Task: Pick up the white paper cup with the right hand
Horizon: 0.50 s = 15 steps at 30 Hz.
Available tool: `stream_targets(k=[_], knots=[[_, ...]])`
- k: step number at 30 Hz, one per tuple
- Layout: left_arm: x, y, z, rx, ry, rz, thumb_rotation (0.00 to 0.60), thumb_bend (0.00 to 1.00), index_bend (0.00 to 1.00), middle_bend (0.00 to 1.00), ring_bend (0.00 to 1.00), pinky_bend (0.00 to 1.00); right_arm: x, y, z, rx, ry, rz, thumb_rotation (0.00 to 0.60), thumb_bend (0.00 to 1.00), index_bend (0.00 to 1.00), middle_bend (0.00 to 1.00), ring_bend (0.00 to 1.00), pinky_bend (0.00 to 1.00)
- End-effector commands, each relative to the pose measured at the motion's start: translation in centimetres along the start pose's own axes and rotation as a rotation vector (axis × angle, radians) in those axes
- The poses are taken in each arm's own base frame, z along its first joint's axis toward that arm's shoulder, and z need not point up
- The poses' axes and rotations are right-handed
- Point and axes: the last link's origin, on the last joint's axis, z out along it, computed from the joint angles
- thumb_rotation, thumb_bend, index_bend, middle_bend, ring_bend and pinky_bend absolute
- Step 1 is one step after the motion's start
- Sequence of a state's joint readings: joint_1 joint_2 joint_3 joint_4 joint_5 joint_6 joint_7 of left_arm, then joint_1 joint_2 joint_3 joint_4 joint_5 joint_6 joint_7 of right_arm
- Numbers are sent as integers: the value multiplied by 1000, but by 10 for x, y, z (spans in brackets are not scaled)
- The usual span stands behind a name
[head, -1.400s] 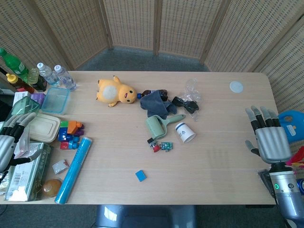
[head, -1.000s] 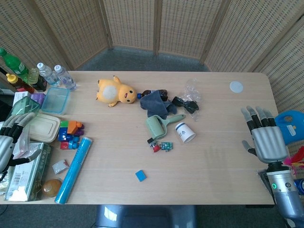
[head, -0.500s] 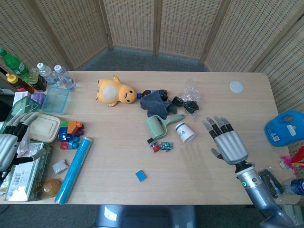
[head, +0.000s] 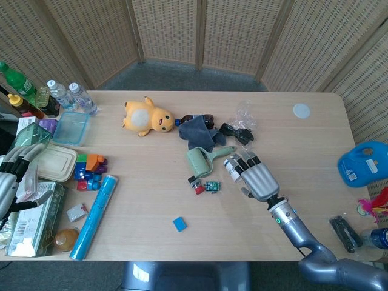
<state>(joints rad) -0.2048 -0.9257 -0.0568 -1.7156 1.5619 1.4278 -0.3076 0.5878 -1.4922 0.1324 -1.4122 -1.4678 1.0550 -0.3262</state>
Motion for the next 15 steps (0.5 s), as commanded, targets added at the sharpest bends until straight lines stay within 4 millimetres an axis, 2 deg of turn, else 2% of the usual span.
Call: stream_targets(k=[1,8,15], knots=[[0,0,0,-1,-1,0,563,296,0,0,0,0,-9,-5,11,8,-22,14,600,232,0,33,0,0],[1,-1,0,2,0,1,563,297,0,0,0,0,-26,-7,25,16,-55,6,600,233,0,33,0,0],[2,-3,0,13,6,2,564,297,0,0,0,0,-33,-3,37,25,-79,-15,600,233,0,33,0,0]])
